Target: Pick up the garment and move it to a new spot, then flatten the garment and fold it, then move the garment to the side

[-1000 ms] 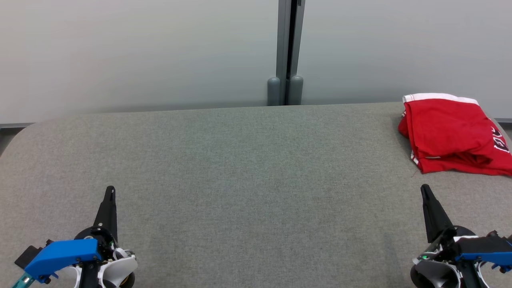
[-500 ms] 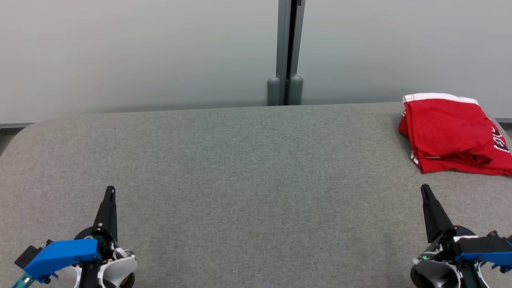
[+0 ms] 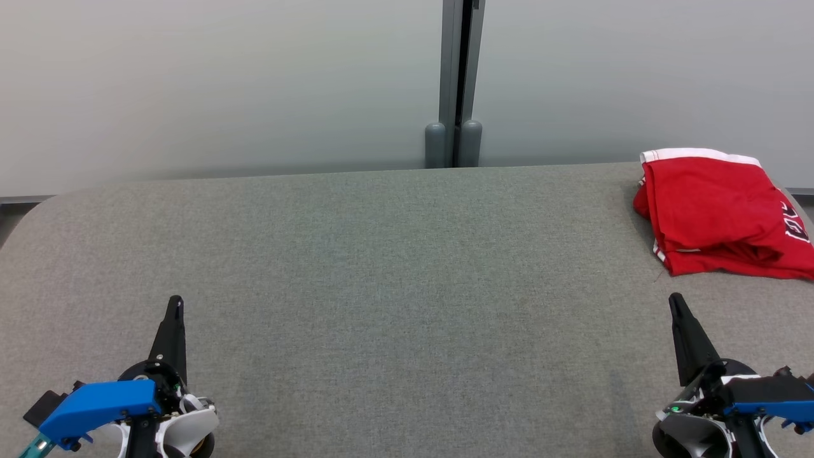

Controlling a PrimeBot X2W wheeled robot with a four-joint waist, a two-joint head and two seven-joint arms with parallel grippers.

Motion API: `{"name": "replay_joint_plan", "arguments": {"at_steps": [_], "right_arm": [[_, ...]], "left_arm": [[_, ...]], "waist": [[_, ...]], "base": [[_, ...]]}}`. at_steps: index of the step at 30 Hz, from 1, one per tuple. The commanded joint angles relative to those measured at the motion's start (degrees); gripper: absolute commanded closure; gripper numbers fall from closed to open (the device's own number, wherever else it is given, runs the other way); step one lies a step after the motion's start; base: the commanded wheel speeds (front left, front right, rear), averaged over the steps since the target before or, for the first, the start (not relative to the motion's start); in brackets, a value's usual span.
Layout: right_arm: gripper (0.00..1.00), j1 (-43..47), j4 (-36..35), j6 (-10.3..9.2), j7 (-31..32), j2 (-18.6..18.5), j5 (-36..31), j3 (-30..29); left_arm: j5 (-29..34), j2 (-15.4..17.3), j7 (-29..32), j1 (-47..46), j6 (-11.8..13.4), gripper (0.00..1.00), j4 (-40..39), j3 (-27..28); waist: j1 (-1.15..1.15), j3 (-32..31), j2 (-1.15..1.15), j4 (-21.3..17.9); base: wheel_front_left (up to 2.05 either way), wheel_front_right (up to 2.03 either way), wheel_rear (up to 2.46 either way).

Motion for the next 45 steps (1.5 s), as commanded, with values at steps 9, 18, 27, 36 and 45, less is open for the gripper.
{"name": "replay_joint_plan", "arguments": {"at_steps": [9,18,27,36,45], "right_arm": [[1.00,-0.82,-0.16,0.02,0.16,-0.19,0.15,-0.15],[1.00,-0.82,-0.16,0.02,0.16,-0.19,0.15,-0.14],[1.00,-0.82,-0.16,0.02,0.16,-0.19,0.15,-0.14],[1.00,-0.82,-0.16,0.02,0.15,-0.19,0.15,-0.14],[1.00,-0.81,-0.16,0.02,0.15,-0.19,0.15,-0.13]], "left_arm": [[-0.14,0.12,0.21,-0.54,-0.53,1.00,-0.23,-0.11],[-0.14,0.12,0.21,-0.54,-0.53,1.00,-0.23,-0.11],[-0.14,0.12,0.21,-0.54,-0.53,1.00,-0.24,-0.11],[-0.14,0.12,0.21,-0.54,-0.53,1.00,-0.24,-0.11],[-0.14,0.12,0.20,-0.54,-0.53,1.00,-0.24,-0.11]], "waist": [[0.00,0.00,0.00,0.00],[0.00,0.00,0.00,0.00],[0.00,0.00,0.00,0.00],[0.00,0.00,0.00,0.00],[0.00,0.00,0.00,0.00]], "base": [[0.00,0.00,0.00],[0.00,0.00,0.00],[0.00,0.00,0.00],[0.00,0.00,0.00],[0.00,0.00,0.00]]}}
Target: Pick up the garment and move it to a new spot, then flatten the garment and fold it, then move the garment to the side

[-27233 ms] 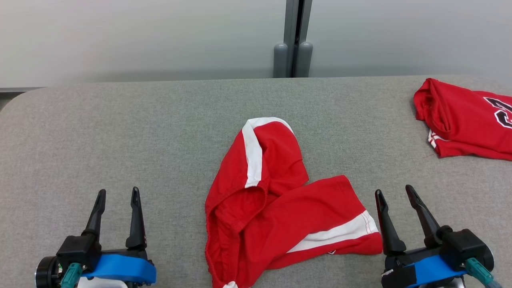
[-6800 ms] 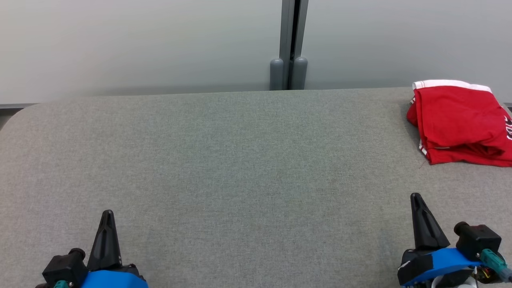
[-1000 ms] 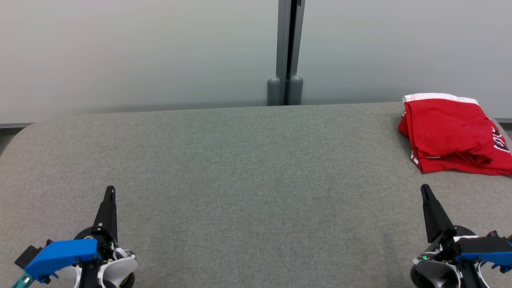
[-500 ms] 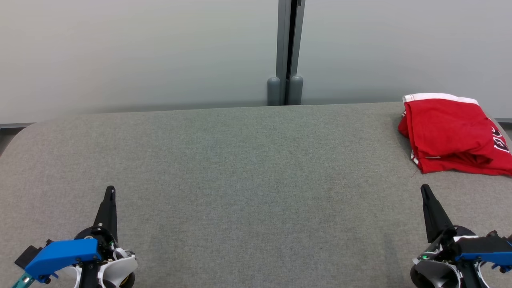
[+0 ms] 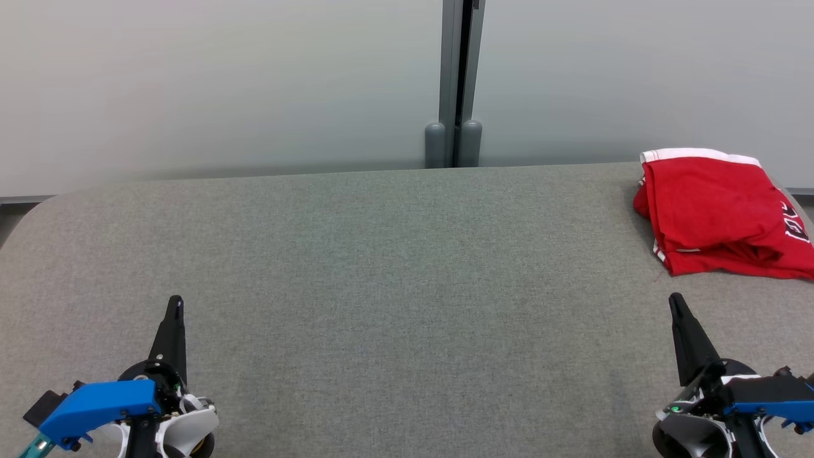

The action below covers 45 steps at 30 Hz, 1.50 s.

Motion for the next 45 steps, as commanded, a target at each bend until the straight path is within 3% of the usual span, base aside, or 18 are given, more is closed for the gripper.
{"name": "replay_joint_plan", "arguments": {"at_steps": [1,45], "right_arm": [[1.00,-0.81,-0.16,0.02,0.15,-0.19,0.15,-0.13],[1.00,-0.81,-0.17,0.02,0.14,-0.19,0.16,-0.13]], "left_arm": [[-0.14,0.12,0.20,-0.53,-0.53,1.00,-0.24,-0.11],[-0.14,0.11,0.20,-0.53,-0.53,1.00,-0.24,-0.11]], "waist": [[0.00,0.00,0.00,0.00],[0.00,0.00,0.00,0.00]], "base": [[0.00,0.00,0.00],[0.00,0.00,0.00]]}}
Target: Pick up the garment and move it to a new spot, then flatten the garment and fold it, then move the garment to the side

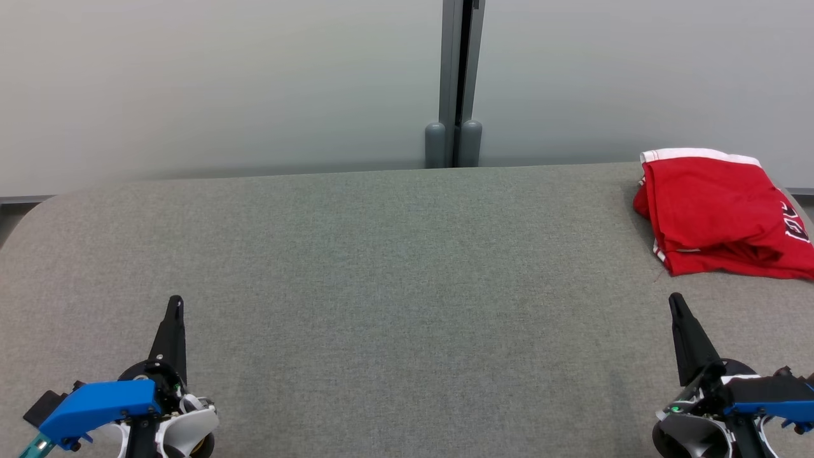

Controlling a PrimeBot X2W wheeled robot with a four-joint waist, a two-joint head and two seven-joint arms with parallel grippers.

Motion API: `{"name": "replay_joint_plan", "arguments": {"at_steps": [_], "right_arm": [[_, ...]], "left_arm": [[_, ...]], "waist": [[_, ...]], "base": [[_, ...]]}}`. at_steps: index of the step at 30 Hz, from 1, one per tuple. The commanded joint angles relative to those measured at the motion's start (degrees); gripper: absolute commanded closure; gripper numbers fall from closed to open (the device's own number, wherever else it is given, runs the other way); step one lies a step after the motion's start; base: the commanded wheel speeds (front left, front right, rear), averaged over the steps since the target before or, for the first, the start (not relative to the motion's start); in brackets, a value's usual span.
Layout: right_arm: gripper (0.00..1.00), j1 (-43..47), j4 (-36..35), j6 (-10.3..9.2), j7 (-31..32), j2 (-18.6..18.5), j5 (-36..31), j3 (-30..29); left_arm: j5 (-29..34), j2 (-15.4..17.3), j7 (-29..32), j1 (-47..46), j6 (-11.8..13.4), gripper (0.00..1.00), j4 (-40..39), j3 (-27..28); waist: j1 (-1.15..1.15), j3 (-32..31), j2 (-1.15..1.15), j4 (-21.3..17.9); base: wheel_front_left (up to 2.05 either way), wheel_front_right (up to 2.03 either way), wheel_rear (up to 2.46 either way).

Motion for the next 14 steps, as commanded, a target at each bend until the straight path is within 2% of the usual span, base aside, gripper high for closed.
{"name": "replay_joint_plan", "arguments": {"at_steps": [1,14], "right_arm": [[1.00,-0.81,-0.17,0.02,0.14,-0.19,0.16,-0.13],[1.00,-0.81,-0.17,0.02,0.14,-0.19,0.16,-0.12]], "left_arm": [[-0.14,0.10,0.20,-0.53,-0.53,1.00,-0.23,-0.10],[-0.15,0.10,0.20,-0.53,-0.54,1.00,-0.24,-0.10]], "waist": [[0.00,0.00,0.00,0.00],[0.00,0.00,0.00,0.00]], "base": [[0.00,0.00,0.00],[0.00,0.00,0.00]]}}
